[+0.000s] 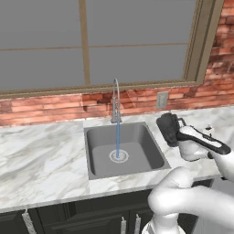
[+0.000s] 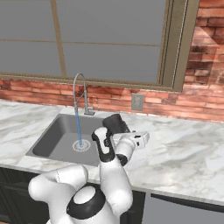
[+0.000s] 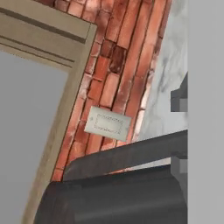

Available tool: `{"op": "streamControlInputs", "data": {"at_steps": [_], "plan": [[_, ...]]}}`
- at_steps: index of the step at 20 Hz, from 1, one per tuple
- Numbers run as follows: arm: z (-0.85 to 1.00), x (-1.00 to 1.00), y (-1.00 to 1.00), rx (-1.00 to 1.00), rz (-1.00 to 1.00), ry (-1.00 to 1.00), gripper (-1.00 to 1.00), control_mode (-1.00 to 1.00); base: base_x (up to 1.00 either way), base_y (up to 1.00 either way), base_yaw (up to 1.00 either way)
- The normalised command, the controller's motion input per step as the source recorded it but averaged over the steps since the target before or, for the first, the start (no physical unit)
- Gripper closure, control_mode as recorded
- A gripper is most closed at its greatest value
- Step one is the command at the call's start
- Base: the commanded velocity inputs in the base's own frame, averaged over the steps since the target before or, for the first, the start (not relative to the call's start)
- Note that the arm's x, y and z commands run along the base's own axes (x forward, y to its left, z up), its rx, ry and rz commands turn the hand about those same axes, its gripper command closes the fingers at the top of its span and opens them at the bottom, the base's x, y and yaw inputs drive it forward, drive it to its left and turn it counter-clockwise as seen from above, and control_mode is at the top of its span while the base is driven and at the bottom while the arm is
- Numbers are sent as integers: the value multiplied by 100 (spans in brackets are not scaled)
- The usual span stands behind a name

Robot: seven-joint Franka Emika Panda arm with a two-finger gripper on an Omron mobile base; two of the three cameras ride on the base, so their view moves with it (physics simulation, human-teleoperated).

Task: Turn on the sink faucet and place the jug under the water for a few seconds to fill it up.

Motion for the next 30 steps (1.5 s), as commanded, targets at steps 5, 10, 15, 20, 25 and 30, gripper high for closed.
{"op": "streamControlInputs", "data": {"at_steps": [5, 10, 15, 20, 25, 30], "plan": [[17, 9, -1, 7, 8, 39, 100, -100, 0, 0, 0], [0, 0, 0, 7, 1, 2, 100, -100, 0, 0, 0], [16, -1, -13, 24, 2, 12, 100, -100, 0, 0, 0], [9, 0, 0, 11, 2, 10, 100, -100, 0, 0, 0], [0, -14, 0, 0, 1, 0, 100, -100, 0, 0, 0], [0, -36, 6, 0, 6, 0, 100, -100, 0, 0, 0]]}}
